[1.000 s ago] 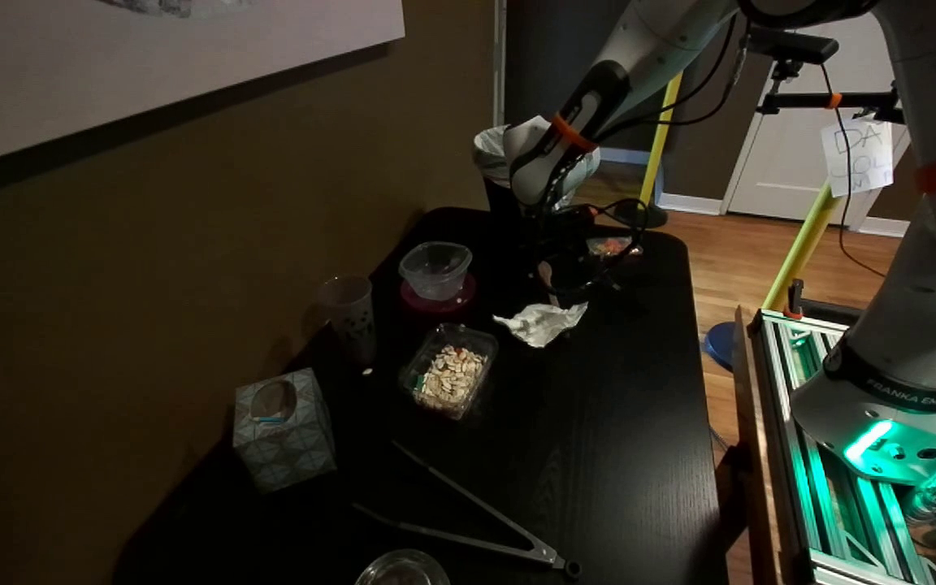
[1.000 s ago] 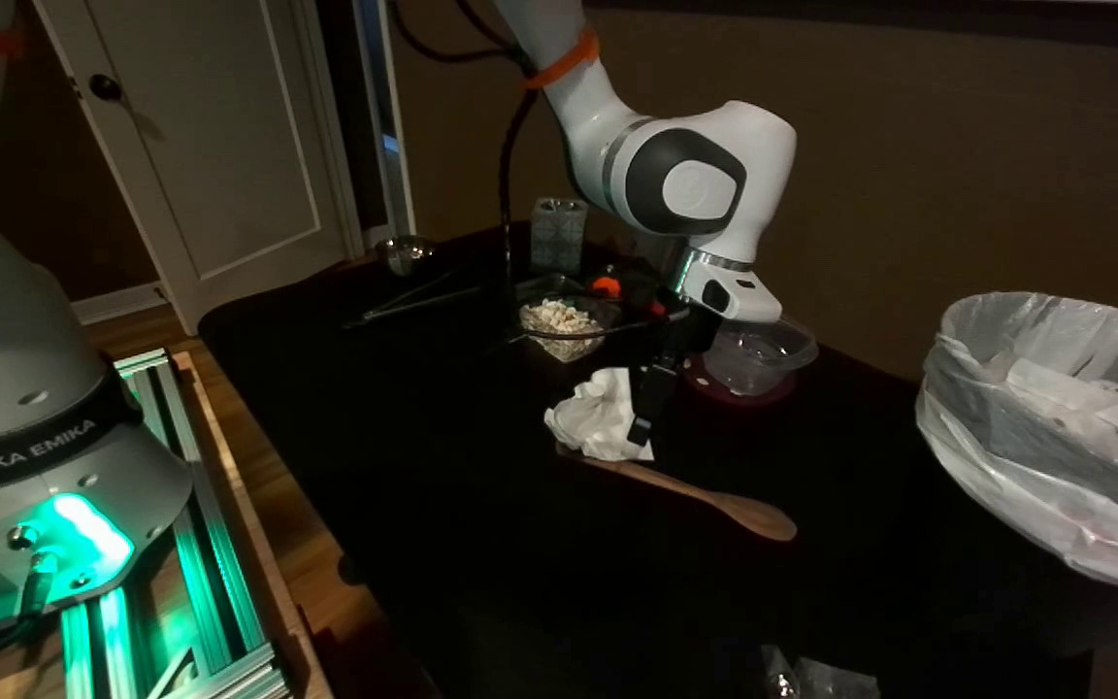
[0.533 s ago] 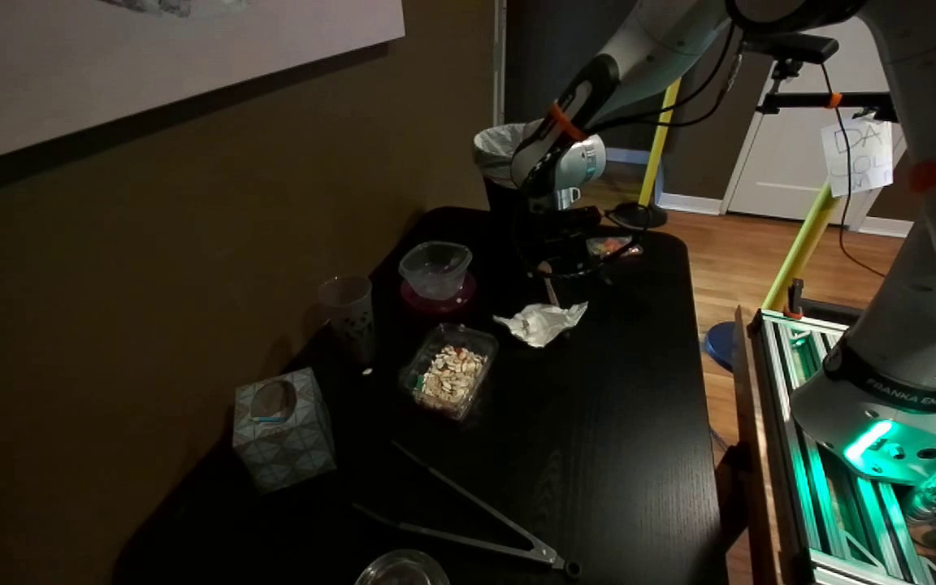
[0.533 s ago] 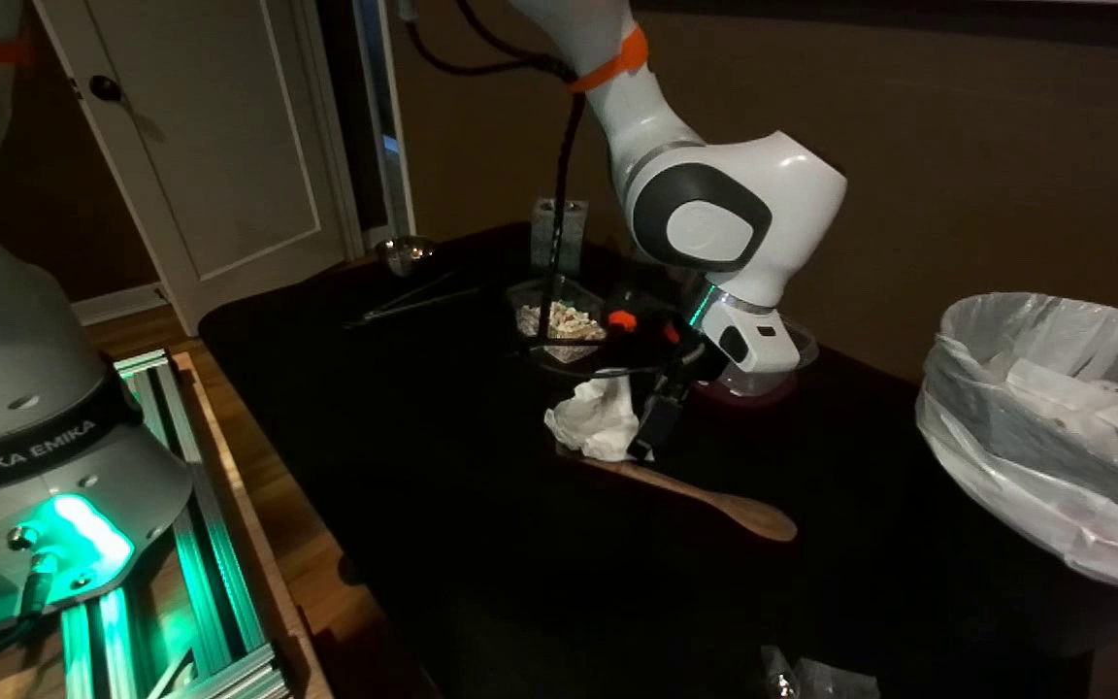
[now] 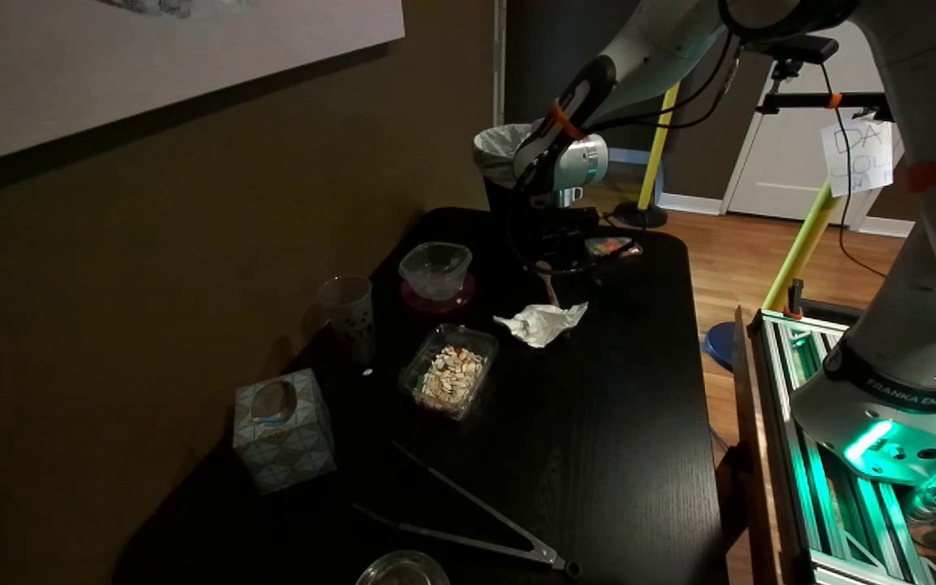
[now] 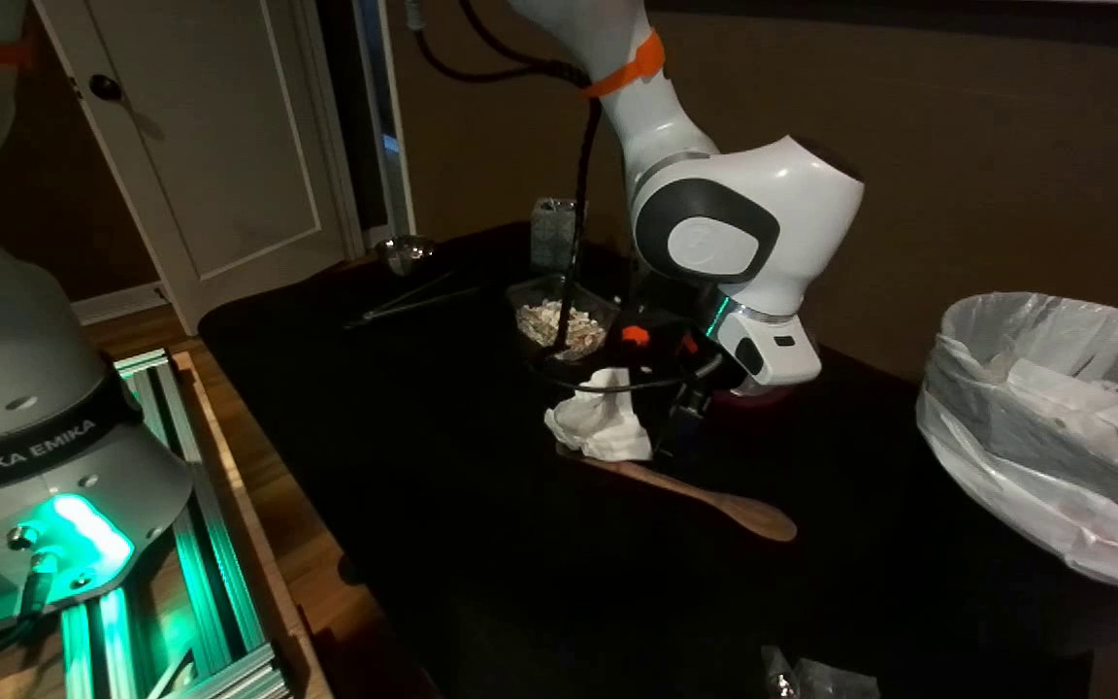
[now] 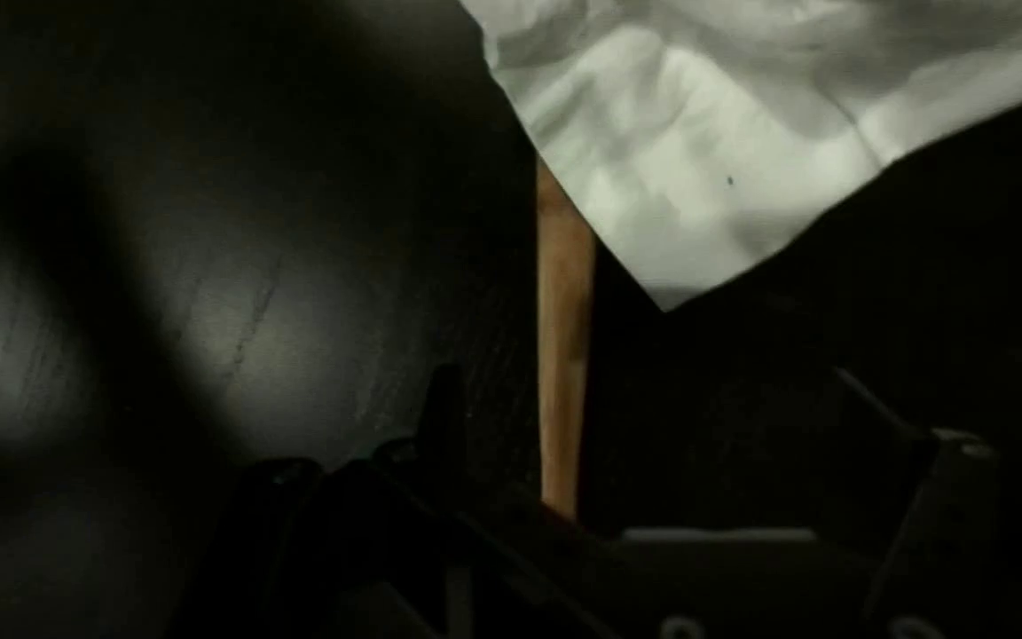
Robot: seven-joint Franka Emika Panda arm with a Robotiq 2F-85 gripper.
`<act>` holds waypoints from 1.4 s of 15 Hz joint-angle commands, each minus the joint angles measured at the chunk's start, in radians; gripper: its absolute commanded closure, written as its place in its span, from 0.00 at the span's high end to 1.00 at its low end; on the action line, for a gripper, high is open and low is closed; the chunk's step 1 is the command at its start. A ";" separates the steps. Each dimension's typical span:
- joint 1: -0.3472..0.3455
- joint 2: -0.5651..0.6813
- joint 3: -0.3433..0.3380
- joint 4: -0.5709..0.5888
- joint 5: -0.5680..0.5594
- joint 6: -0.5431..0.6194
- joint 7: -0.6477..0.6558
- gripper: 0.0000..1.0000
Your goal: Put the wooden spoon inside the container
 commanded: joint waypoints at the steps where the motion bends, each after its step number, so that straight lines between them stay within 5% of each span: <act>1: -0.011 0.036 0.013 -0.006 0.111 0.150 0.022 1.00; 15: 0.022 0.099 -0.073 0.030 -0.001 0.159 0.056 1.00; 18: 0.005 0.115 -0.058 0.034 0.002 0.154 0.037 0.71; 21: -0.008 0.121 -0.032 0.025 0.016 0.154 -0.006 0.56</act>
